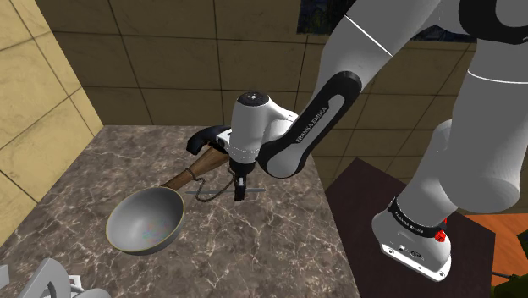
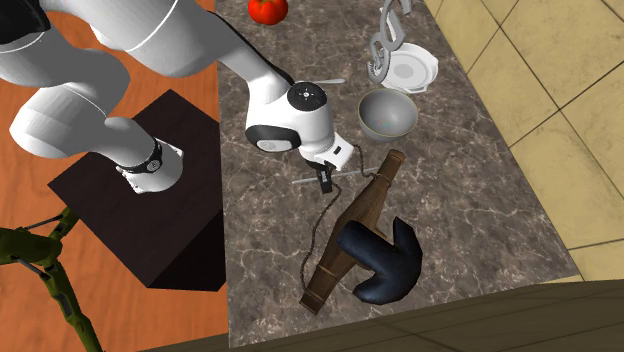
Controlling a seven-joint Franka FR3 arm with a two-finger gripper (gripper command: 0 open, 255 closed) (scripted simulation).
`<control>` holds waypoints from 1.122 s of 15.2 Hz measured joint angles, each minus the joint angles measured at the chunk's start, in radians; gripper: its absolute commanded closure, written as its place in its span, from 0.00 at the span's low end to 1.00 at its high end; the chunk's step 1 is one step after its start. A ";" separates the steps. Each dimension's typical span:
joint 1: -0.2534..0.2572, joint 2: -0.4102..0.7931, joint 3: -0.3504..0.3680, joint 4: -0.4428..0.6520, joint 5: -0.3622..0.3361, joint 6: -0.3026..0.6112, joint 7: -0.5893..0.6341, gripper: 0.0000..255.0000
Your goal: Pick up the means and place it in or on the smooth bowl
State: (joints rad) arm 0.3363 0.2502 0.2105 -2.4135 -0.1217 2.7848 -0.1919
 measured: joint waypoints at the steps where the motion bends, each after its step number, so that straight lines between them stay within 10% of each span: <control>1: 0.000 0.000 0.000 0.000 0.000 0.000 0.000 1.00; 17: -0.015 -0.066 0.020 -0.003 0.038 -0.062 -0.029 1.00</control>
State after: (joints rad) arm 0.3213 0.1845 0.2308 -2.4167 -0.0833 2.7232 -0.2205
